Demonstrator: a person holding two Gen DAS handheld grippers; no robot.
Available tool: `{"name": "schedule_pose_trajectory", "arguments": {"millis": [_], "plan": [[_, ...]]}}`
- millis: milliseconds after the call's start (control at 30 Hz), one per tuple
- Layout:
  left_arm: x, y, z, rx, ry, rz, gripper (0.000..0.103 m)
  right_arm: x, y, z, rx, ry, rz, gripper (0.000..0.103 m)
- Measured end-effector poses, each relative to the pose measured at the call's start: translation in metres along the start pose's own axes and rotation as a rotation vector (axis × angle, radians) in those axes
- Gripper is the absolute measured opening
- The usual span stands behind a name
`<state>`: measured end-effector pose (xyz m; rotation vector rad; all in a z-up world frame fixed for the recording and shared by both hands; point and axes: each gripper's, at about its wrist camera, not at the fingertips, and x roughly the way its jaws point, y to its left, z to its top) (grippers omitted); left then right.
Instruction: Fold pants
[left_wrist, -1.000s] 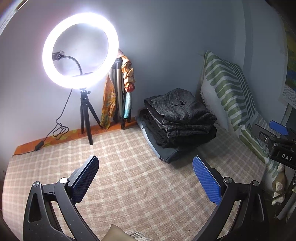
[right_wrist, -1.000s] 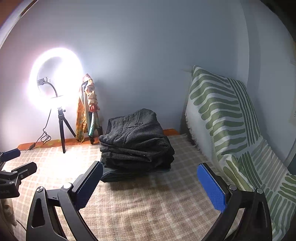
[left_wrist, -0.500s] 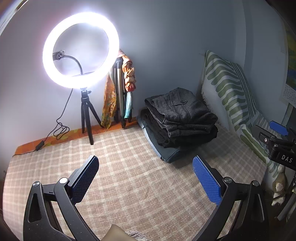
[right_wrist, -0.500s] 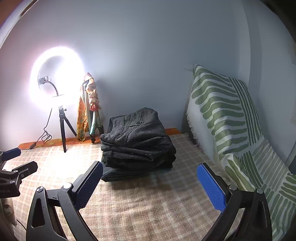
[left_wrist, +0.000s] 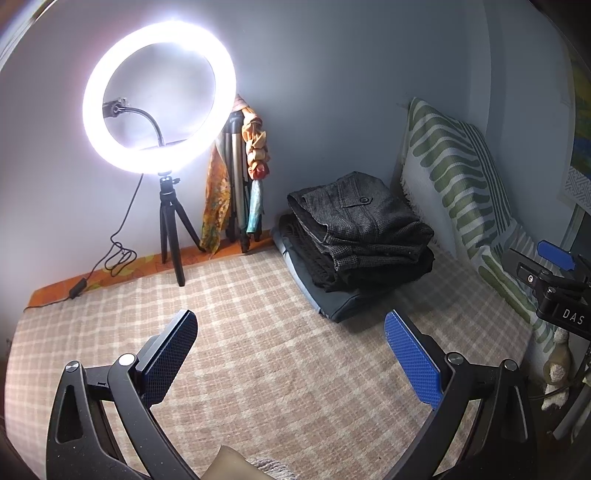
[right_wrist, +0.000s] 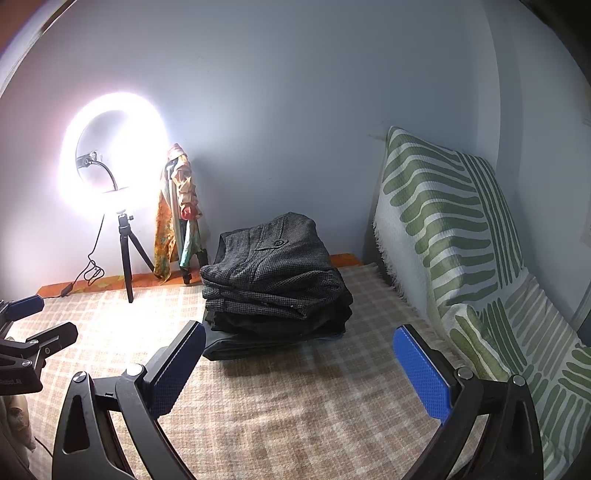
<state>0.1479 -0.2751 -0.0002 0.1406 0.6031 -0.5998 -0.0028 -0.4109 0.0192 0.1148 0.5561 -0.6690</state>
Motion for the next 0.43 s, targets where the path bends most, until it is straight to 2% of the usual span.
{"name": "schedule_pose_trajectory", "arguments": {"millis": [433], "plan": [[-0.0027, -0.0009, -0.0016, 0.012, -0.020, -0.006, 0.101, 0.0055, 0.0030, -0.0035, -0.001, 0.009, 0.015, 0.103]]}}
